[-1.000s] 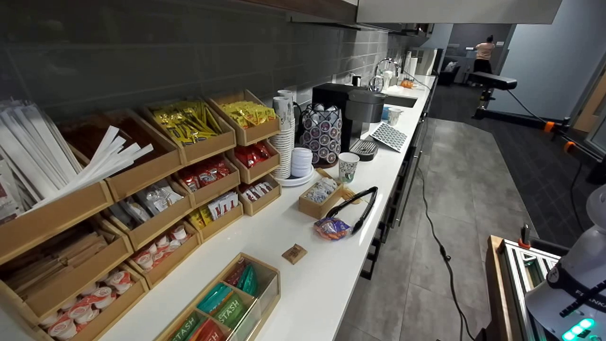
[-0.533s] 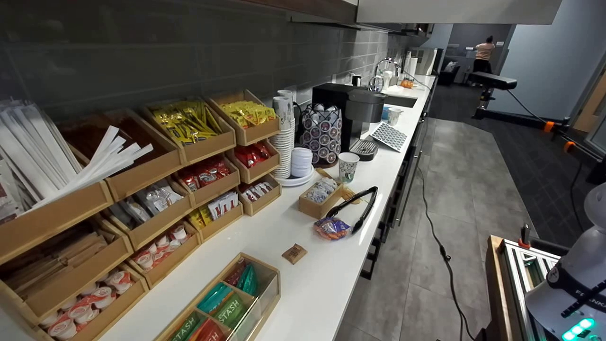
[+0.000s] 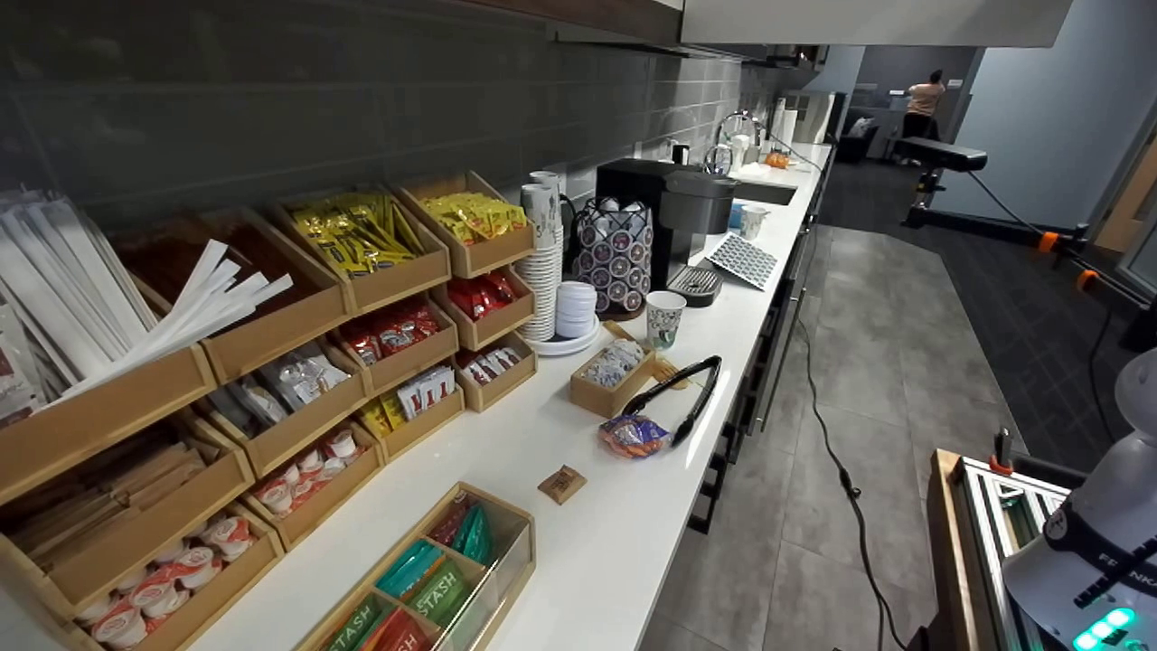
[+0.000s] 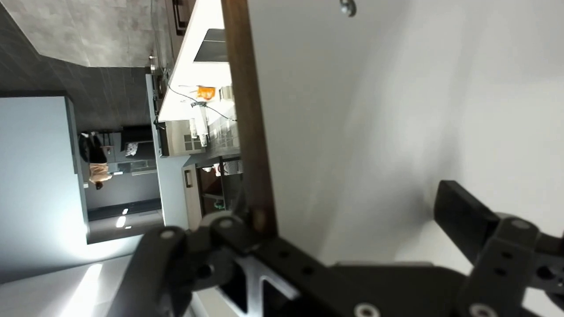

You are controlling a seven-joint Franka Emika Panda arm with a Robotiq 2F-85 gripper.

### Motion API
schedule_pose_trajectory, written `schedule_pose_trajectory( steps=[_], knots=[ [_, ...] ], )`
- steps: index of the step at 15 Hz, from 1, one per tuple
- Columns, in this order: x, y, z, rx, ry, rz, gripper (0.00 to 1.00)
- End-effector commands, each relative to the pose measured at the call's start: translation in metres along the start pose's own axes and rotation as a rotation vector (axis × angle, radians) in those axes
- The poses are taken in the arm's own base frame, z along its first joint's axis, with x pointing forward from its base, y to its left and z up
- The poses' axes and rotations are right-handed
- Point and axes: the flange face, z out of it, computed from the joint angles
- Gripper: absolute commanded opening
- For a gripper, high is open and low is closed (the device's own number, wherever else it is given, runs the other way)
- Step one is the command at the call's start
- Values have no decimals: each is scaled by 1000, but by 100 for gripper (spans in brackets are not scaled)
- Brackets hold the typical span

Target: Open the right upper cabinet door.

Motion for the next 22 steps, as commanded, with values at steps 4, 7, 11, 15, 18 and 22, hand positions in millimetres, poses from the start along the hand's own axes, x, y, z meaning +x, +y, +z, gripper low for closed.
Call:
schedule_pose_trajectory(
  steps=[4, 7, 11, 15, 18, 22],
  knots=[
    [13, 7, 25, -24, 13, 23, 100],
    [14, 9, 24, -24, 10, 27, 100],
    [10, 4, 11, -45, 16, 22, 100],
    [4, -2, -1, -96, 23, 23, 100],
    [2, -8, -12, -146, 28, 25, 100],
    [4, -7, -17, -179, 31, 46, 100]
  ],
)
